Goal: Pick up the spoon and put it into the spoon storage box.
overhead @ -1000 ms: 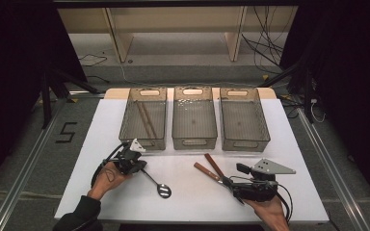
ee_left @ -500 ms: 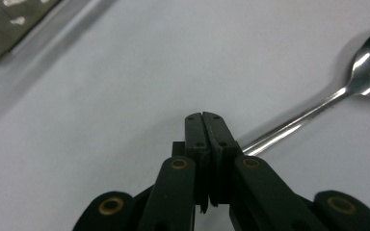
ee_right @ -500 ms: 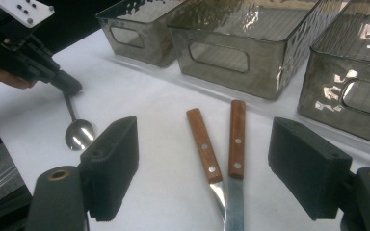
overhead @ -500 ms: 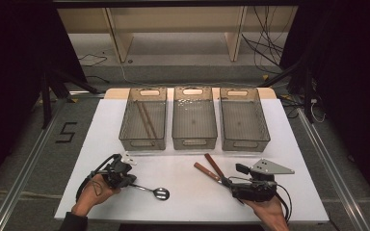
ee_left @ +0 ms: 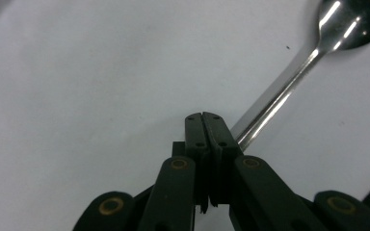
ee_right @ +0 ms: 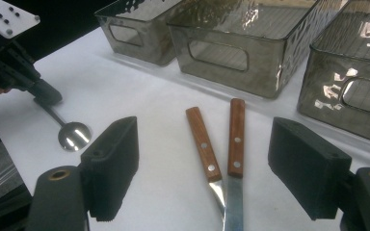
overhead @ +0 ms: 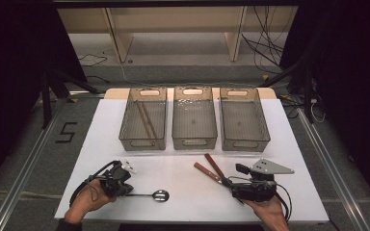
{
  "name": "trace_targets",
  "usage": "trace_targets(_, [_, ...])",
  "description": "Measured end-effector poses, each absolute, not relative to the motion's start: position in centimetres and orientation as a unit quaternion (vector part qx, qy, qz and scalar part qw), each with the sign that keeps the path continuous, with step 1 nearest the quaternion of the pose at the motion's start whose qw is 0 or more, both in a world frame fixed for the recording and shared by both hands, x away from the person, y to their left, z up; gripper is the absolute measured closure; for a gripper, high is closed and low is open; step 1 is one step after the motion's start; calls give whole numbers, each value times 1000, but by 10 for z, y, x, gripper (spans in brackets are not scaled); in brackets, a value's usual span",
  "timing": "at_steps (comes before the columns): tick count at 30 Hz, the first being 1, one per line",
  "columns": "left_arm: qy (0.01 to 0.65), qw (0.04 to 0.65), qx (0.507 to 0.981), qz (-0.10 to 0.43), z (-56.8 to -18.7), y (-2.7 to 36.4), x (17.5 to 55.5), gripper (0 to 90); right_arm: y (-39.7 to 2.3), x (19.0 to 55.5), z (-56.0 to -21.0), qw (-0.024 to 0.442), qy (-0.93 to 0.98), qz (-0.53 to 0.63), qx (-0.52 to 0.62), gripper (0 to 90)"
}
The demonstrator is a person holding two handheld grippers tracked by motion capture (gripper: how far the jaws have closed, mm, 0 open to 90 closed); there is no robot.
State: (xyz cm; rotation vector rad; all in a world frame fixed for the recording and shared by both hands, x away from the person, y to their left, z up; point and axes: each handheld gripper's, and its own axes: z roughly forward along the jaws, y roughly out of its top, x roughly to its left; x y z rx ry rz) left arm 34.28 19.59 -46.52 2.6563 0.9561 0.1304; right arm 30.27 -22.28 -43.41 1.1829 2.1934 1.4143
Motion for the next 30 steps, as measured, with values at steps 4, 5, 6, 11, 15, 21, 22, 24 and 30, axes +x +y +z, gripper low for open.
trace_targets(4, [324,153,933,39,-465,194,341,882,-223,303,-434,138,759,488,409,271])
trace_targets(5, [323,154,933,39,-465,193,340,881,-223,303,-434,138,759,487,409,271])
trace_targets(6, [320,151,934,39,-465,194,341,878,-223,303,-434,138,759,487,409,271])
trace_targets(11, [325,169,929,52,-457,197,341,784,-222,303,-434,139,759,487,408,271])
trace_targets(15, [326,184,925,63,-447,197,341,574,-223,303,-434,140,758,490,408,269])
trace_targets(21, [297,183,935,62,-439,192,336,310,-223,302,-434,139,757,492,407,266])
trace_targets(22, [295,181,936,61,-439,190,335,285,-223,302,-434,139,757,492,407,266])
trace_targets(24, [288,175,940,57,-439,189,335,254,-222,302,-433,139,757,493,407,266])
trace_targets(30, [285,149,945,56,-444,187,336,202,-222,302,-433,138,758,493,405,266])
